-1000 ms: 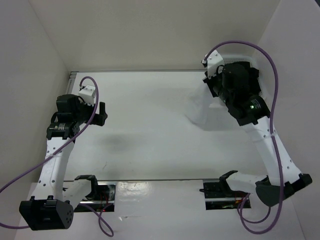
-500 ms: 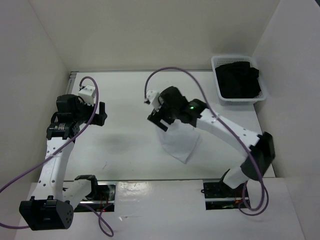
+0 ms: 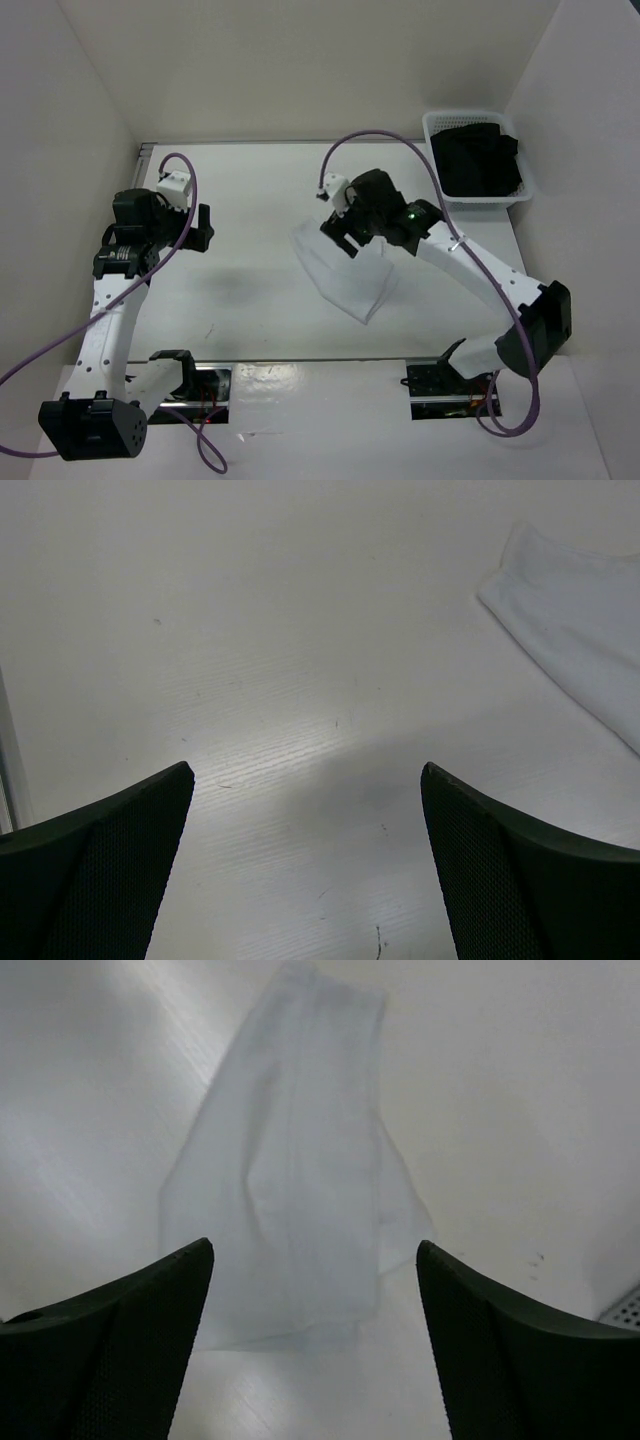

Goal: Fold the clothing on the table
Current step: Flatten the skirt out

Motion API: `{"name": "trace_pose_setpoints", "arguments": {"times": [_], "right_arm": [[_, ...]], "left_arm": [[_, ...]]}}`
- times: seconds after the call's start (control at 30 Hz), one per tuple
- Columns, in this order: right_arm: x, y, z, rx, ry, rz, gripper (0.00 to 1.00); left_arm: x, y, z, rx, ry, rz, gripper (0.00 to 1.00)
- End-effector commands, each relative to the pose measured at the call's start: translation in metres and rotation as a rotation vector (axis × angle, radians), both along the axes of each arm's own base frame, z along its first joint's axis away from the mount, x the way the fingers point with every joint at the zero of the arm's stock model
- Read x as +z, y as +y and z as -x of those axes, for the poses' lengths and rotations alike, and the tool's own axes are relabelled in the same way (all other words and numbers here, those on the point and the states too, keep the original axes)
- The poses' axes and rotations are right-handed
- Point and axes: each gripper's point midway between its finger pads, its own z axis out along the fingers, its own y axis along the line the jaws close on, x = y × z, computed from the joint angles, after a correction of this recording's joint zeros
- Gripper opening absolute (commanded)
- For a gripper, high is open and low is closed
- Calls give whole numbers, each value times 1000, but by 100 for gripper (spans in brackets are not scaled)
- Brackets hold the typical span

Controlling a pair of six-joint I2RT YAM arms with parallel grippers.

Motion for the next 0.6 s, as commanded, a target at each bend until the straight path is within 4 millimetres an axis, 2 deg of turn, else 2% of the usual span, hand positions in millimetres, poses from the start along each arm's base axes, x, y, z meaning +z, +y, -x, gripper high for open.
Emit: {"name": "trace_pose_setpoints", "arguments": {"times": [0.0, 0.03, 0.1, 0.2, 0.37, 0.57], "right_arm": [[-34, -59, -33, -192, 63, 68, 83], [-47, -73, -36, -225, 93, 87, 82], [-59, -100, -44, -290, 129, 92, 79], [-74, -119, -47, -317, 171, 98, 71], [-94, -113, -42, -280, 243, 91, 65], [-107, -103, -29, -162, 314, 87, 63]], "left_arm": [[11, 0, -5, -8, -25, -13, 100], [5, 0, -5, -8, 0, -11, 100], [3, 0, -7, -8, 14, -10, 100], [-7, 2, -10, 4, 52, -5, 100], [-13, 2, -10, 4, 87, -3, 100], [-11, 2, -9, -1, 76, -11, 100]]}}
